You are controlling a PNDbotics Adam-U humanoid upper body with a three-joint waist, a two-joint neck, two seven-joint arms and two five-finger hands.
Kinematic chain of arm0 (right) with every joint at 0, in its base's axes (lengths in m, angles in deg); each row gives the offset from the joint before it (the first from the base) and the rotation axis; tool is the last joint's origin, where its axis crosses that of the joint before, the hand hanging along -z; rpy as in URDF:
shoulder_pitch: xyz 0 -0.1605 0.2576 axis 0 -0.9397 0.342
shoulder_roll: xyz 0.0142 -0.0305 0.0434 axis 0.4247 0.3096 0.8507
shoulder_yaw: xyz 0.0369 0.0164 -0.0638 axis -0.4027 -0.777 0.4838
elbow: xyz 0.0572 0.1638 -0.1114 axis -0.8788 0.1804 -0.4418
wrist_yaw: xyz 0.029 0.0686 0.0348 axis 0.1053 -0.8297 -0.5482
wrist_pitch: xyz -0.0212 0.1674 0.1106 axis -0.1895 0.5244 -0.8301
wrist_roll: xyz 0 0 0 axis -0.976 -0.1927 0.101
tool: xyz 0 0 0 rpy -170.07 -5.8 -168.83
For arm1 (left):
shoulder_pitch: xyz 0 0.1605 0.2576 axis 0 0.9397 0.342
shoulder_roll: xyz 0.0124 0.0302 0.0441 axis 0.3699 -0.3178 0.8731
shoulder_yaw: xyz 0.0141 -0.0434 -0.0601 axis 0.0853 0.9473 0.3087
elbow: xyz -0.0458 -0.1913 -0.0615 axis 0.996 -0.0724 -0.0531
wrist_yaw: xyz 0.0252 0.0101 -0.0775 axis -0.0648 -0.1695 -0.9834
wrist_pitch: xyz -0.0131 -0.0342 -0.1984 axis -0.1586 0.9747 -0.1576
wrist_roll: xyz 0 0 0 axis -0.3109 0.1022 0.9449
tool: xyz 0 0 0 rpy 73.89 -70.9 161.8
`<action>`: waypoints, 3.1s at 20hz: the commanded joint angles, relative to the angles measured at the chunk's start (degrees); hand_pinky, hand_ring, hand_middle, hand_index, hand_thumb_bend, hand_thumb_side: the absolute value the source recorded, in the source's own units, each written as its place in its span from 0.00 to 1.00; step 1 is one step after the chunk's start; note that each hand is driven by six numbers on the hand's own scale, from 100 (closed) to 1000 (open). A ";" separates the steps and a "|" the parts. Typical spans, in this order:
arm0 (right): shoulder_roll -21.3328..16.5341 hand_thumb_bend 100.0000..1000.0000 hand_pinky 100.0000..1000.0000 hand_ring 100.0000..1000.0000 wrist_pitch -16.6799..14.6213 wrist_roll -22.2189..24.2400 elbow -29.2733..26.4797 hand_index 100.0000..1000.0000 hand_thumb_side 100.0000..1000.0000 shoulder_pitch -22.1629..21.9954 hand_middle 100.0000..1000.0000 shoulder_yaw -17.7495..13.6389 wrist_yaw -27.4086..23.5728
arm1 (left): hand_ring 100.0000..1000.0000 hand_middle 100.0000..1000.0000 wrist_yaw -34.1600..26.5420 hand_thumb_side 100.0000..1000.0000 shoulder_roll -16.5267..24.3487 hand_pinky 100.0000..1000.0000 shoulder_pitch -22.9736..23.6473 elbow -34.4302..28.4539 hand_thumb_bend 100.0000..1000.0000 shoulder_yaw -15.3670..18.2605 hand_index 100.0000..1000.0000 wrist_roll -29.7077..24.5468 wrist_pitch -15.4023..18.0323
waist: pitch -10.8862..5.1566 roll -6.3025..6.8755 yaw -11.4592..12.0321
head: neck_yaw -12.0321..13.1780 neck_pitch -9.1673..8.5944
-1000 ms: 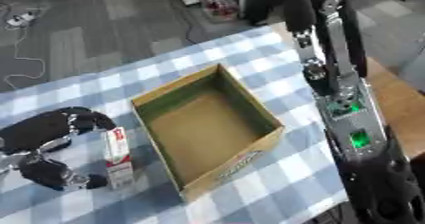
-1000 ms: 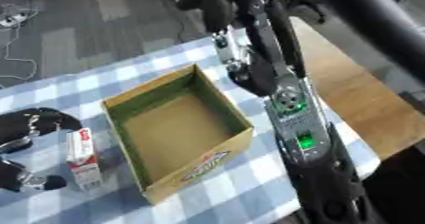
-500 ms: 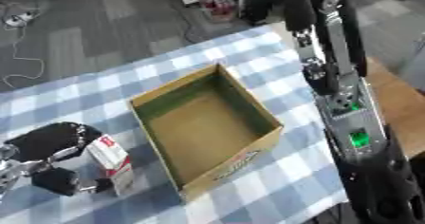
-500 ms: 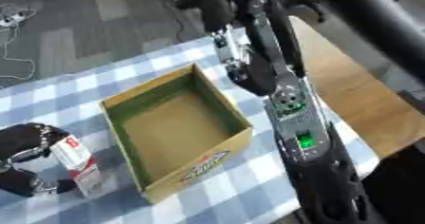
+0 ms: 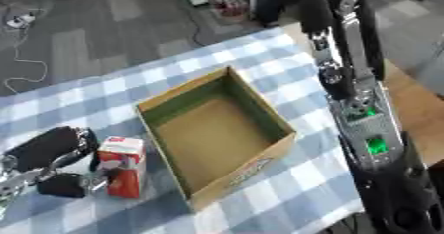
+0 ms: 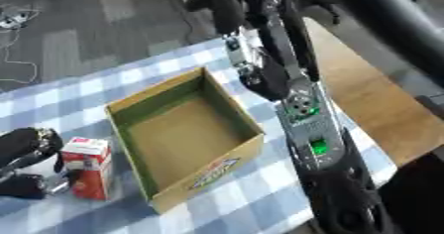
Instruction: Pick up objects on the table and place them in the box.
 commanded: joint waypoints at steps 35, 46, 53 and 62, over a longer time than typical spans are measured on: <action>0.50 0.00 0.40 0.45 -0.05 1.29 -0.77 0.55 1.00 1.37 0.49 -0.11 0.20 | 0.77 0.89 6.69 1.00 -1.83 0.85 0.00 -3.73 0.44 -1.37 1.00 -27.59 -10.55 | -0.21 -0.08 -0.97 | -1.95 -0.60; 0.53 0.00 0.38 0.44 -0.80 -0.01 -0.77 0.54 1.00 1.53 0.48 -0.16 -0.30 | 0.00 0.00 -1.26 0.77 -1.61 0.00 1.58 -4.45 0.05 -0.88 0.26 -4.56 -10.12 | -0.17 -0.07 -1.05 | -2.20 -0.80; 0.28 0.00 0.38 0.44 -0.73 -0.14 -0.77 0.54 1.00 1.33 0.48 -0.28 -0.21 | 0.00 0.00 -7.44 0.76 2.19 0.00 1.96 -13.50 0.06 3.02 0.24 -1.84 -15.02 | -0.31 -0.04 -0.58 | -2.60 -1.00; 0.03 0.00 0.39 0.45 -1.42 0.68 -0.77 0.54 1.00 1.29 0.48 0.65 -0.63 | 0.00 0.00 -9.32 0.78 4.42 0.00 -9.24 -16.82 0.09 -0.05 0.24 -2.80 -13.36 | -0.70 0.27 -0.88 | -2.00 -2.88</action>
